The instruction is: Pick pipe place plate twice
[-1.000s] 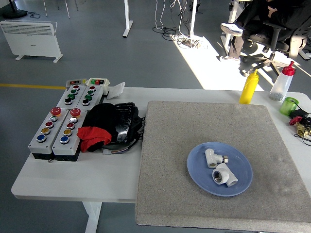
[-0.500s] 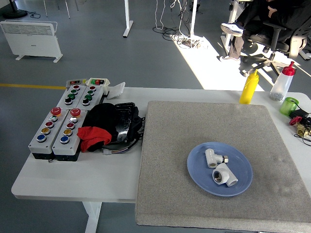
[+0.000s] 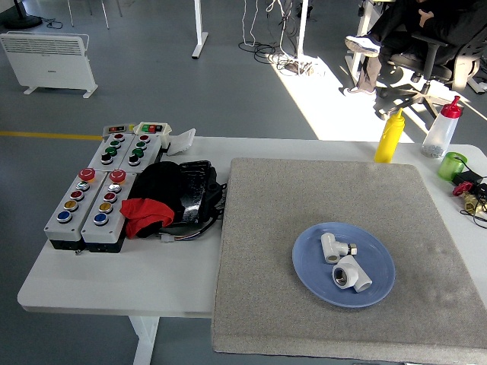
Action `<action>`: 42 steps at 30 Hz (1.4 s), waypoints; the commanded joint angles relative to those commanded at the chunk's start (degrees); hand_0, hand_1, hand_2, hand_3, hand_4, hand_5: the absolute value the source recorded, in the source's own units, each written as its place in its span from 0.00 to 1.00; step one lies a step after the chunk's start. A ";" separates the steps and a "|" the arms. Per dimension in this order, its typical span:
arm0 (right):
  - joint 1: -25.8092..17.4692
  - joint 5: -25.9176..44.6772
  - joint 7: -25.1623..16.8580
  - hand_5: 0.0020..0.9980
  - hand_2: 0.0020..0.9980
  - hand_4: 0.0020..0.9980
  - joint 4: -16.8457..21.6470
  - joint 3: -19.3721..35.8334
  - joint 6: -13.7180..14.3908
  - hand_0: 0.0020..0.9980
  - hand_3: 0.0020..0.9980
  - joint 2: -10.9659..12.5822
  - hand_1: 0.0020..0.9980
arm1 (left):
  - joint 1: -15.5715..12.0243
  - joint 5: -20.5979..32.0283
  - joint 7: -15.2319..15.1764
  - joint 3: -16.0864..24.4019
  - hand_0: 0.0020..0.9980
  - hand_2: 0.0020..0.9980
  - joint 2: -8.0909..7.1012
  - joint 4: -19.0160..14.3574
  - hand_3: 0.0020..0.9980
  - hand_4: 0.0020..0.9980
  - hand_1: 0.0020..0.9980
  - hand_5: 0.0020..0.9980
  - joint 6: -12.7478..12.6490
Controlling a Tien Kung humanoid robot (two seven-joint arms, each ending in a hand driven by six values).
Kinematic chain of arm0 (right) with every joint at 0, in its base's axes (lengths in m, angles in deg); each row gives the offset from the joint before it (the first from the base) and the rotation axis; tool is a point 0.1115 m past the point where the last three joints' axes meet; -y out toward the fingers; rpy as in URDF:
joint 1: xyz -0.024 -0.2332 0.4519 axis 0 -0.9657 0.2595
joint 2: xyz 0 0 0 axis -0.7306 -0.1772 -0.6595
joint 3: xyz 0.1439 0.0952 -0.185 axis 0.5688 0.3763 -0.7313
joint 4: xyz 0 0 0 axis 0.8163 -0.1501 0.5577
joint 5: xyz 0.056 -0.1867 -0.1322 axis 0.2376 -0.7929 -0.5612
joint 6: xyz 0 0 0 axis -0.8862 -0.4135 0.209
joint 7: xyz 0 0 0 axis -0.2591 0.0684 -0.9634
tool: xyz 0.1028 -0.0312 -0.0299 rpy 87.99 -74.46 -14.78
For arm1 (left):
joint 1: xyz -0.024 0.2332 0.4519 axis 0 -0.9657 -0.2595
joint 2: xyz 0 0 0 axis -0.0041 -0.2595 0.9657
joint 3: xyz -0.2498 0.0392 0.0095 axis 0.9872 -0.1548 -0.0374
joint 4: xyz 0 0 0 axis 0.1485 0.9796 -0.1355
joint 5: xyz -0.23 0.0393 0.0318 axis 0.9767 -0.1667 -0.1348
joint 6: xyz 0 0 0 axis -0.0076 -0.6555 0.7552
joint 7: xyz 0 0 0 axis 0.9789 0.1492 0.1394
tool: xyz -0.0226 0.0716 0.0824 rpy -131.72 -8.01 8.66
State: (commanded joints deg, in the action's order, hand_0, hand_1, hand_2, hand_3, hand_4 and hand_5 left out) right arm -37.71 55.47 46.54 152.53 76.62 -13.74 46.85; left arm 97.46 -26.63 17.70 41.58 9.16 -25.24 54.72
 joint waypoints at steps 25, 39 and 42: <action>-0.51 -0.11 -0.03 0.46 0.64 0.45 0.01 -0.67 0.02 0.73 0.63 0.49 0.64 | -1.47 -6.52 4.53 -1.04 0.66 0.66 0.00 0.30 0.68 0.40 0.65 1.00 -3.59; -1.15 -0.29 -0.01 0.45 0.64 0.45 -0.27 -1.56 0.02 0.73 0.62 0.28 0.63 | 0.62 -15.18 -1.76 -3.84 0.69 0.77 0.00 1.63 0.70 0.43 0.69 1.00 0.41; -1.39 -0.38 -0.05 0.45 0.64 0.45 -0.28 -1.70 0.05 0.73 0.62 0.21 0.63 | 0.83 -15.94 -0.30 -3.43 0.69 0.77 0.00 1.27 0.70 0.43 0.69 1.00 1.23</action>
State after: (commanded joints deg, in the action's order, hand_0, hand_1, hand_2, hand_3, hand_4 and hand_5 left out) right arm -39.10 55.09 46.49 152.26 74.92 -13.69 47.06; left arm 98.28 -42.57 17.40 38.15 9.16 -23.96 55.96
